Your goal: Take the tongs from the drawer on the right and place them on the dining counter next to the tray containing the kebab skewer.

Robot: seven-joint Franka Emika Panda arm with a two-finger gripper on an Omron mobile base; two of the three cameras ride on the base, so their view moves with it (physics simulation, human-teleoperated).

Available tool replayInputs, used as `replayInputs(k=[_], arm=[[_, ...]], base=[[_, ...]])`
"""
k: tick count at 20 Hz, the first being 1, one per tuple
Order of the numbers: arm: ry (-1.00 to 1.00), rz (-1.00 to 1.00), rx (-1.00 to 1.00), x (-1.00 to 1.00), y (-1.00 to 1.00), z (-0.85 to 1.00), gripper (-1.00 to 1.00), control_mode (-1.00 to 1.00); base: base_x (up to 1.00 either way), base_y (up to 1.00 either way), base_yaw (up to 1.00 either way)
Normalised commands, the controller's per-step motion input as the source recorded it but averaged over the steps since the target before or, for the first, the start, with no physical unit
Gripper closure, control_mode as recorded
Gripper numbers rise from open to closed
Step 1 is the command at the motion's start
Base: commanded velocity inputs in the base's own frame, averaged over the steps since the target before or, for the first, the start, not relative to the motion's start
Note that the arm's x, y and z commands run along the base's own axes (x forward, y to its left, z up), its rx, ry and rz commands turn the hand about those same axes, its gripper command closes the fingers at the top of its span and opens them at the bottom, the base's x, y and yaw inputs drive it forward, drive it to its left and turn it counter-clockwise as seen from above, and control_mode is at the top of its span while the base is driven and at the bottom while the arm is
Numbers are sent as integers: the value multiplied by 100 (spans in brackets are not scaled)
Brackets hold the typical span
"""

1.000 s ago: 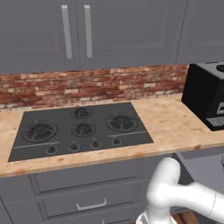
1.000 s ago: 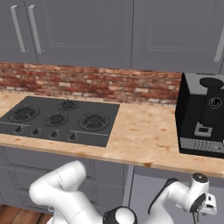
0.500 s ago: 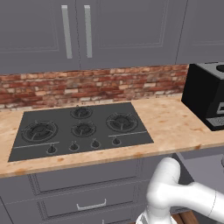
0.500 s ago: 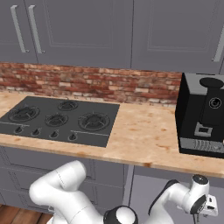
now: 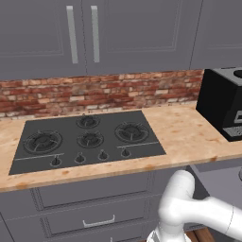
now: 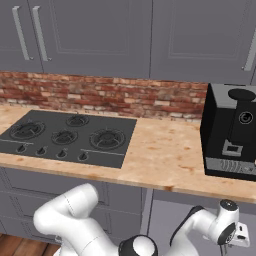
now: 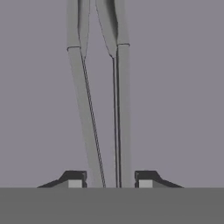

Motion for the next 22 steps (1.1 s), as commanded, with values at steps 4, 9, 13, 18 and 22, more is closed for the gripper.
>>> replayInputs(k=[4,9,13,18,22], arm=[[0,0,0,0,-5,-13,100,-100],[0,0,0,0,-6,-14,100,-100],[0,0,0,-4,-4,-12,100,-100],[0,0,1,-11,-13,14,100,-100],[2,0,1,-8,-17,29,100,-100]], base=[[0,0,0],[0,0,0],[0,0,0],[0,0,0],[0,0,0]])
